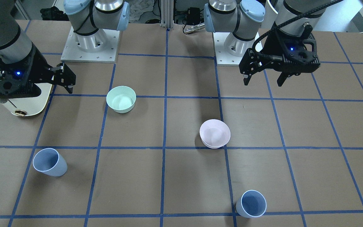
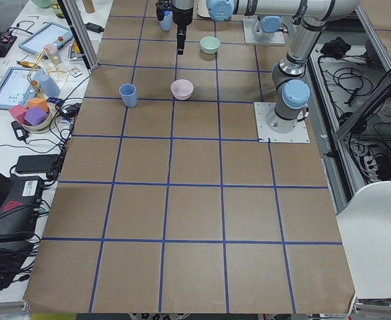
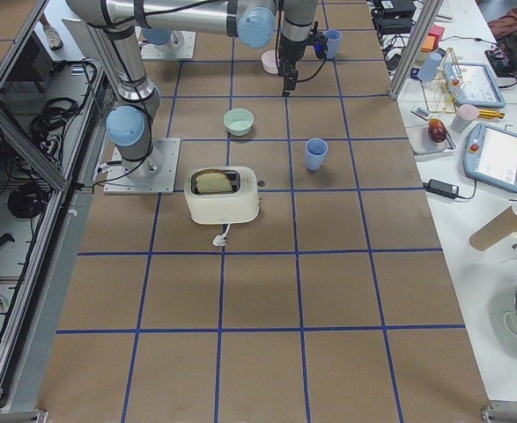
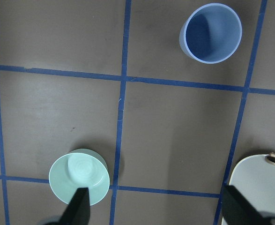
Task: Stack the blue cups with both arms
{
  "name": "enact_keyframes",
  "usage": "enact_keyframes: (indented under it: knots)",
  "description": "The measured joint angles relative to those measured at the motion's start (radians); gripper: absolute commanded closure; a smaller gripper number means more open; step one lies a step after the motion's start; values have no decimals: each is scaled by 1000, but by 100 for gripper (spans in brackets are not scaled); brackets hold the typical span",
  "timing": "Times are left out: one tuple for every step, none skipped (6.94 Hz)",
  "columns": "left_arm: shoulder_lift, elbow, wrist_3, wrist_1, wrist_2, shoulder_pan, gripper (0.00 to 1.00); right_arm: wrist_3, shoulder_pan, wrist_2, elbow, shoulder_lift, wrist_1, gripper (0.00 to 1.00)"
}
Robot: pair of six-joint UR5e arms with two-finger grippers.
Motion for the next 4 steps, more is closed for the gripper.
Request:
enact_keyframes:
  knots:
    - [-12, 6, -3, 4, -4, 1, 0, -16, -30, -2, 0, 16, -36, 0]
    - [-50, 29, -6, 17, -9, 3, 0, -75, -74, 0, -1, 46, -93, 0]
    - [-127, 78, -7, 47, -10, 3, 0, -155, -112, 2, -2, 100, -178, 0]
    - [-229, 146, -7, 81, -11, 1, 0, -205, -132, 1, -4, 163, -262, 0]
